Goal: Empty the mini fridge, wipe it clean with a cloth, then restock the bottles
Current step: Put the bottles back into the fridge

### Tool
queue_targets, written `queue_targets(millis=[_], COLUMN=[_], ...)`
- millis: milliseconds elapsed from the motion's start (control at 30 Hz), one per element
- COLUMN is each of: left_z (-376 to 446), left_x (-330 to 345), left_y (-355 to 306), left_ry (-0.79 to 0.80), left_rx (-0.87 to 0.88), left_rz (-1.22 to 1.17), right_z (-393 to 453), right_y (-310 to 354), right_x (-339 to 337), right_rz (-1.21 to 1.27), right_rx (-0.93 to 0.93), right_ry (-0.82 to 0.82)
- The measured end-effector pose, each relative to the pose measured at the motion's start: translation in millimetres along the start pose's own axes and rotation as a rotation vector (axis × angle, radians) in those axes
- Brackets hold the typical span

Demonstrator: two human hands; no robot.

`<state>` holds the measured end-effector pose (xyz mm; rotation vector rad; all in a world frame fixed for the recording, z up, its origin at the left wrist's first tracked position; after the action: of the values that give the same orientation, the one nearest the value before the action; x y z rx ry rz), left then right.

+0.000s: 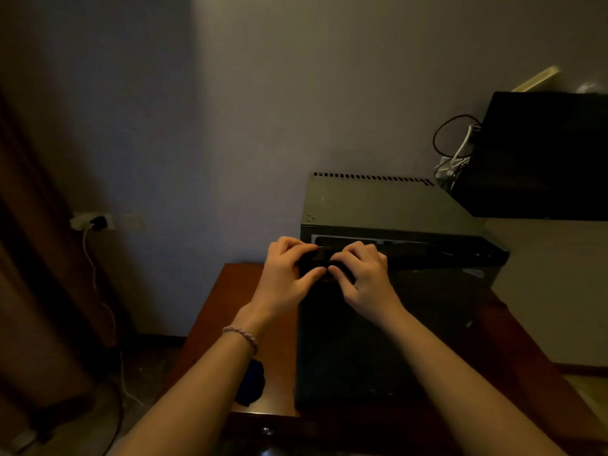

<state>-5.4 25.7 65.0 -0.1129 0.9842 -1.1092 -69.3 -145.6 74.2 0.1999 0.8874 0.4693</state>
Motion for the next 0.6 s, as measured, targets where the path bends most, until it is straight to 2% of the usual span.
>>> queue_targets(millis=[100, 200, 600], left_z=[6, 13, 30], left_x=[11, 16, 28], left_y=[10, 16, 34], left_ry=[-0.101, -0.131, -0.148], left_rx=[-0.123, -0.191, -0.204], left_rz=[-0.101, -0.179, -0.222], right_z=[10, 19, 32], right_y=[-6, -10, -16], right_x=[11, 18, 32], right_rz=[-0.037, -0.078, -0.181], right_rx=[0.033, 0.034, 0.031], right_ry=[-0.049, -0.093, -0.128])
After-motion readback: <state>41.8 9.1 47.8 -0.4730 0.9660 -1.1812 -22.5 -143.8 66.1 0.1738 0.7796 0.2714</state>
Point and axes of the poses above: each hand's wrist, its own z-axis towards the middle knuckle, its own x-axis out of the palm, y = z × x, the point moved 3 cm from there along z, towards the middle knuckle, and after that the axes turned 4 degrees about z, right-handed, at the moved point
